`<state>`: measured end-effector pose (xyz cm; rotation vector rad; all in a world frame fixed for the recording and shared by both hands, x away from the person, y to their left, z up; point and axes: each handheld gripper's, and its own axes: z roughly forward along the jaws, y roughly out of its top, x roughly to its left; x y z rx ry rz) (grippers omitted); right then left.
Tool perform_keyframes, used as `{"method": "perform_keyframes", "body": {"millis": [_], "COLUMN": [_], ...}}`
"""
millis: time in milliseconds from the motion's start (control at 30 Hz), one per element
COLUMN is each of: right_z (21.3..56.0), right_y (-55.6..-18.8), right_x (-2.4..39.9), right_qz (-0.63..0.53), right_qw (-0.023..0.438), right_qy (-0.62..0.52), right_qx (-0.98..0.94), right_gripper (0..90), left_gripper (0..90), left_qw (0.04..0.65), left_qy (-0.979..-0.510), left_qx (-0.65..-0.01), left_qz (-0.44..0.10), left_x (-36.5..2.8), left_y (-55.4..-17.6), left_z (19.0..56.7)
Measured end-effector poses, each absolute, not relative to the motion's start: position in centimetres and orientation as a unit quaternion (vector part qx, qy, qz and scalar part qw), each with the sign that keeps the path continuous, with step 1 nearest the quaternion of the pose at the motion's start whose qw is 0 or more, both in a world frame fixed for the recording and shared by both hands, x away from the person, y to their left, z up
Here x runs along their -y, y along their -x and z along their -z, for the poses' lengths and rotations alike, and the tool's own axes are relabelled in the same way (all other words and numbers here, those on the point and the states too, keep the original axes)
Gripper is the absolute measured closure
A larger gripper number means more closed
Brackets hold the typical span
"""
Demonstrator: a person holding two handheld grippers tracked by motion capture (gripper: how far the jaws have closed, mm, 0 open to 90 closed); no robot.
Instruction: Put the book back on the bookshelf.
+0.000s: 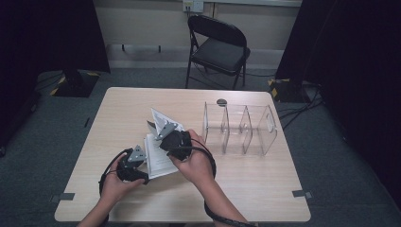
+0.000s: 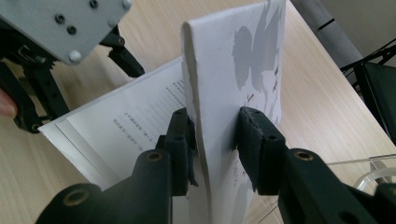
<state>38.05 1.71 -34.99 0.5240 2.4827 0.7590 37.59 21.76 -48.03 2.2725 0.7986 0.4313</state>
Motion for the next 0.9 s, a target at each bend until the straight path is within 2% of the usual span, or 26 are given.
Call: {"method": "perform_keyframes", "body": {"millis": [100, 467, 567, 767, 900], "right_z": [34.9, 34.2, 33.8, 33.7, 33.7], "right_y": [-38.0, -38.0, -38.0, -38.1, -38.1], "right_x": [-1.7, -2.0, -2.2, -2.3, -2.5], "right_qz": [-0.277, -0.268, -0.262, -0.257, -0.255], "right_qw": [0.246, 0.252, 0.251, 0.248, 0.245], "right_qy": [-0.189, -0.169, -0.162, -0.160, -0.160], "right_qx": [-0.909, -0.914, -0.918, -0.920, -0.922], "right_gripper": [65.4, 65.8, 65.8, 65.6, 65.2], "left_gripper": [18.0, 20.9, 20.9, 28.9, 30.5], "left_qw": [0.341, 0.346, 0.344, 0.348, 0.343], "left_qy": [-0.871, -0.878, -0.880, -0.883, -0.886], "left_qx": [-0.298, -0.219, -0.213, -0.202, -0.194], "left_qz": [-0.190, -0.247, -0.249, -0.243, -0.244], "left_x": [-21.9, -20.4, -20.2, -20.2, -20.0], "left_y": [-37.4, -36.5, -36.5, -36.4, -36.4], "left_z": [47.7, 45.3, 44.6, 44.3, 44.0]}}
